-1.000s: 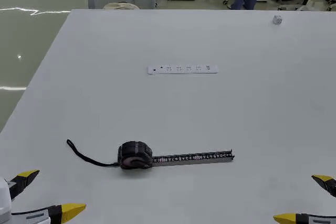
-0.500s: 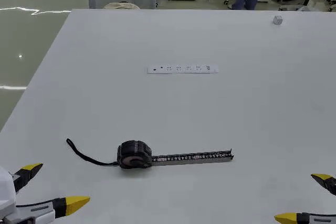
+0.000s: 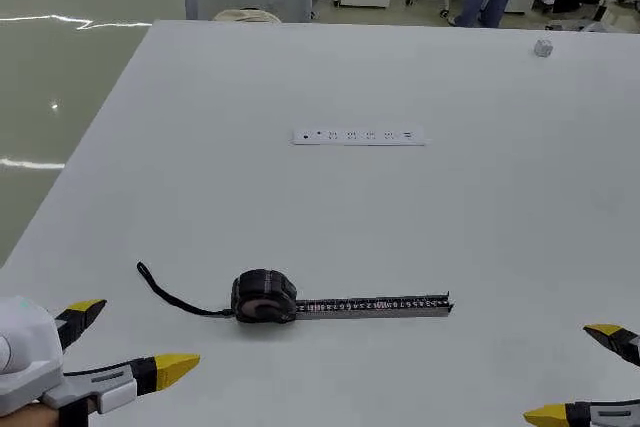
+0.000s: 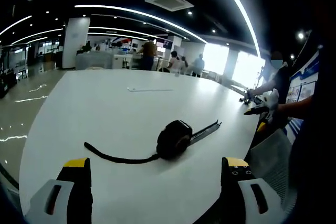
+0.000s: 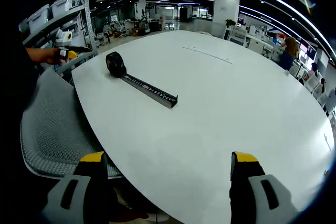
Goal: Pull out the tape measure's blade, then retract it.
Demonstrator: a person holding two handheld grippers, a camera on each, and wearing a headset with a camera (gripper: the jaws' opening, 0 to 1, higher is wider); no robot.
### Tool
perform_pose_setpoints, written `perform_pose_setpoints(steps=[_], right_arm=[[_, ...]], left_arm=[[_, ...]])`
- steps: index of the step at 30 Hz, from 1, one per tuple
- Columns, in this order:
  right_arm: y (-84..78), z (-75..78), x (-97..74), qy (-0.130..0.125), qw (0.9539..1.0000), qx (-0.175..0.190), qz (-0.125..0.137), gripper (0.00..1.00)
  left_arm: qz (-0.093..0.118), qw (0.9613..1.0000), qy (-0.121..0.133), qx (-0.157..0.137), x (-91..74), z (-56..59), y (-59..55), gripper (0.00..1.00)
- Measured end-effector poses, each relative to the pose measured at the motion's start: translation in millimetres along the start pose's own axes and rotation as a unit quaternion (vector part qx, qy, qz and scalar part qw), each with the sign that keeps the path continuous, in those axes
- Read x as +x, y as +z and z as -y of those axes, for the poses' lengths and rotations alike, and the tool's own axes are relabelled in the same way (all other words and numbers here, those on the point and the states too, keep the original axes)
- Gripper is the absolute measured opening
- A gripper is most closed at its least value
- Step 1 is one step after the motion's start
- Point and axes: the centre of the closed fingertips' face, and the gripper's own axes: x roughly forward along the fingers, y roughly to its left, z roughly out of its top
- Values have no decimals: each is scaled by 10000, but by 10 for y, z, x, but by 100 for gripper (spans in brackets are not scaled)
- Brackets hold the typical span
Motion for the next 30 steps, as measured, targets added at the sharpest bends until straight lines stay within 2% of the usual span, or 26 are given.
perform_pose_setpoints(steps=[6,12,18,20,24,28,30], right_arm=[[86,31,9,133,9997,-190,-112,100],[175,77,39,249,9982,-478,-256,100],[275,128,140,389,9954,-755,-434,100],[312,106,185,499,9940,-840,-495,100],[378,50,255,675,9912,-983,-577,100],[424,55,300,779,9874,-1183,-711,100],[452,61,329,870,9844,-1309,-796,100]], left_arm=[[-70,9999,120,-13,47,31,62,100],[-7,9996,284,-35,123,65,123,100],[-99,9995,295,-69,230,177,95,100],[-120,9995,276,-74,270,216,93,100],[24,9993,361,-76,344,241,185,100],[22,9991,407,-72,419,261,206,100],[-10,9991,423,41,455,291,205,100]])
